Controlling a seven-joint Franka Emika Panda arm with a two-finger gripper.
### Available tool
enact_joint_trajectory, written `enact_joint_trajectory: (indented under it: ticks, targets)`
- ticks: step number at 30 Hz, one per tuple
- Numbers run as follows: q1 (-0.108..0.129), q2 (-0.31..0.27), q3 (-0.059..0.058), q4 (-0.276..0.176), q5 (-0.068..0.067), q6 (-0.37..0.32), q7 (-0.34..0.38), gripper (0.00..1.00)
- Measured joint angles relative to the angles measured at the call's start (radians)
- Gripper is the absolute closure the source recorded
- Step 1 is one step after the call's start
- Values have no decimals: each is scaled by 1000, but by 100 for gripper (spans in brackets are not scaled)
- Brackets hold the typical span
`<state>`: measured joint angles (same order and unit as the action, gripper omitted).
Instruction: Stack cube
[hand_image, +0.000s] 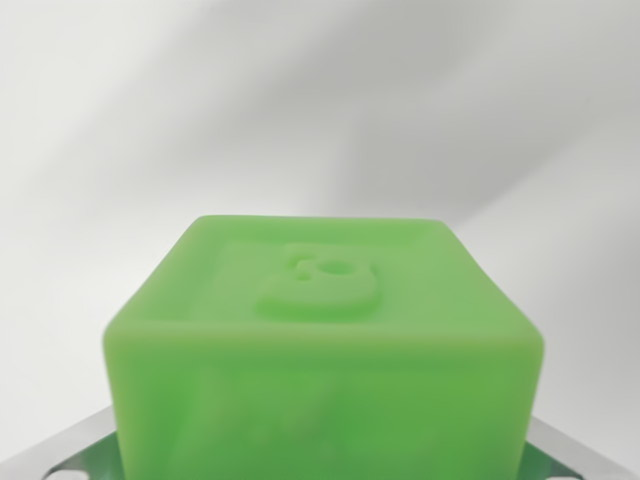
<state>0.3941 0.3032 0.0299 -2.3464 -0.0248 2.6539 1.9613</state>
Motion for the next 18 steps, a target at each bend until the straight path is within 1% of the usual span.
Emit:
enact_joint_trajectory:
  ticks: [6, 9, 18]
  targets:
    - [0, -49, 1, -2, 3, -46, -3, 100]
    - [-3, -57, 1, -2, 5, -52, -16, 100]
    - [-36, -51, -1, 2, 6, -54, -84, 100]
